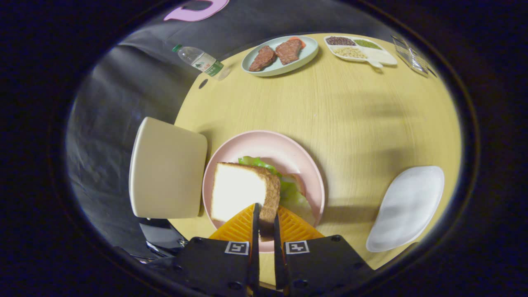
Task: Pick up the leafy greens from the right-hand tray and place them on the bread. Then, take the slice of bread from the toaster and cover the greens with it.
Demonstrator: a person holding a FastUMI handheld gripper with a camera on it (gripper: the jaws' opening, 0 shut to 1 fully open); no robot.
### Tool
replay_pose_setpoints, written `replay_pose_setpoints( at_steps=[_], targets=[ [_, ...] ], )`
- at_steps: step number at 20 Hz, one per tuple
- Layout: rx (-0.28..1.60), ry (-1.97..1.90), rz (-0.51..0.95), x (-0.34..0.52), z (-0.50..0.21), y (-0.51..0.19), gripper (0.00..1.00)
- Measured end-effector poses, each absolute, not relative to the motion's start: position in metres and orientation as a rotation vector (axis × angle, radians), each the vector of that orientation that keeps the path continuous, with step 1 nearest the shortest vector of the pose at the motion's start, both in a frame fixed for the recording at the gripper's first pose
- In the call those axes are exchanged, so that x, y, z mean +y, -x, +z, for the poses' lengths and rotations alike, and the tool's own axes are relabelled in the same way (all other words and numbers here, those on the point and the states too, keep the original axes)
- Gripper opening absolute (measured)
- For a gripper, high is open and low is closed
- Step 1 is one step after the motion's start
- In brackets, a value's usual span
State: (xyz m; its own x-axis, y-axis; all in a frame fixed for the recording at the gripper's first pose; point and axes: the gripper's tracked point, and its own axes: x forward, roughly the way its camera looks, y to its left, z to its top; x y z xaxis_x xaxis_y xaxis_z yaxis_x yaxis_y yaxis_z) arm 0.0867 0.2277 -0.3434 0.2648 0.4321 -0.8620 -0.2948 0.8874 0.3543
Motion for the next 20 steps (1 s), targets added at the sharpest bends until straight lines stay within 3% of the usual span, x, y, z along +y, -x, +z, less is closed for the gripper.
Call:
replay_pose_setpoints(
  at_steps=[9,19,20],
  targets=[
    [1.040,0.126,0.412,0.223,-0.345,-0.086,0.54],
    [0.697,0.481,0.357,0.214,-0.320,-0.103,0.99],
    [0.640,0.491,0.340,0.213,-0.311,-0.104,0.99]
  ],
)
